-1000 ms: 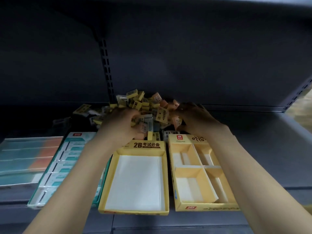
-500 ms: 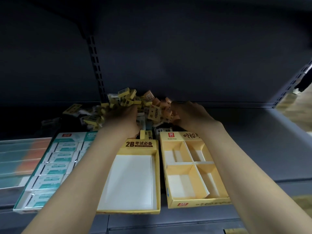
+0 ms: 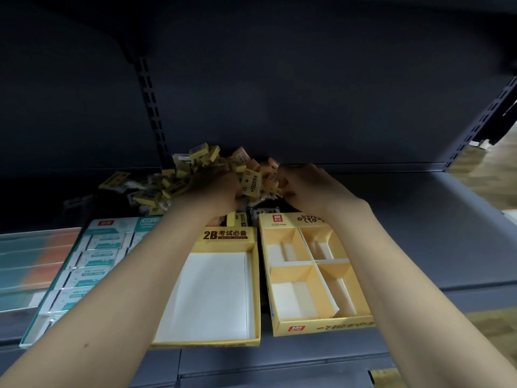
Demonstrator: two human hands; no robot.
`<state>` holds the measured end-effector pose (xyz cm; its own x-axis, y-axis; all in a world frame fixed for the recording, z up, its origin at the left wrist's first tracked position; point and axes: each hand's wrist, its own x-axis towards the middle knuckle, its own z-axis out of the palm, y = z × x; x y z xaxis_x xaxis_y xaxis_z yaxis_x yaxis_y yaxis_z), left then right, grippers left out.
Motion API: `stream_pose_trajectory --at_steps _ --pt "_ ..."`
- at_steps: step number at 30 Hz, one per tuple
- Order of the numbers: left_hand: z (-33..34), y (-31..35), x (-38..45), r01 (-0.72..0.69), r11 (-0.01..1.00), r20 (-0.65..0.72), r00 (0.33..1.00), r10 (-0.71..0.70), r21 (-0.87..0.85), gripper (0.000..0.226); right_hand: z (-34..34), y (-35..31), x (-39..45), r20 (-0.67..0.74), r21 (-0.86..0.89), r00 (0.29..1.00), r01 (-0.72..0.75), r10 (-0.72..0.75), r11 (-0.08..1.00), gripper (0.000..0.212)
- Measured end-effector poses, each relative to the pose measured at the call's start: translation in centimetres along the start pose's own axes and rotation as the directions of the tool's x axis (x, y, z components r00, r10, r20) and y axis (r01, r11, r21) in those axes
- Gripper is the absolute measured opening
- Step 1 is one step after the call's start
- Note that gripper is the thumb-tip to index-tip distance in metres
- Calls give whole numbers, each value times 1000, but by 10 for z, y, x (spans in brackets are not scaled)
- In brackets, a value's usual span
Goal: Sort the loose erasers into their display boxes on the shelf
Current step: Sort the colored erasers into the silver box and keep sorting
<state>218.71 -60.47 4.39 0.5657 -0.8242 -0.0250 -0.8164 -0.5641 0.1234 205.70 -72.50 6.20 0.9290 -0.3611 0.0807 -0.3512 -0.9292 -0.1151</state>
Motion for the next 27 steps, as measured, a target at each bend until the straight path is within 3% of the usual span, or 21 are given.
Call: stream_pose_trajectory --at_steps 3,6,15,21,24,27 --pt "2 1 6 17 995 33 999 -20 95 39 0 2 -4 -19 -32 1000 0 -1 999 25" --pt "4 3 11 1 997 45 999 -4 76 42 0 4 -6 -37 -52 999 0 -2 999 25" --pt "0 4 18 -137 986 3 991 137 92 8 1 6 -13 -76 -75 997 -9 3 997 22" --pt "-3 -1 11 -263 957 -113 954 277 121 21 0 -1 -15 -52 -47 999 2 -4 999 23" --pt "-2 -7 10 -292 948 -194 930 313 128 4 0 -8 -14 -40 -11 999 -3 3 1000 19" --pt "-3 -11 6 -320 947 -223 921 320 39 25 4 -17 -9 -45 31 999 3 -1 1000 18"
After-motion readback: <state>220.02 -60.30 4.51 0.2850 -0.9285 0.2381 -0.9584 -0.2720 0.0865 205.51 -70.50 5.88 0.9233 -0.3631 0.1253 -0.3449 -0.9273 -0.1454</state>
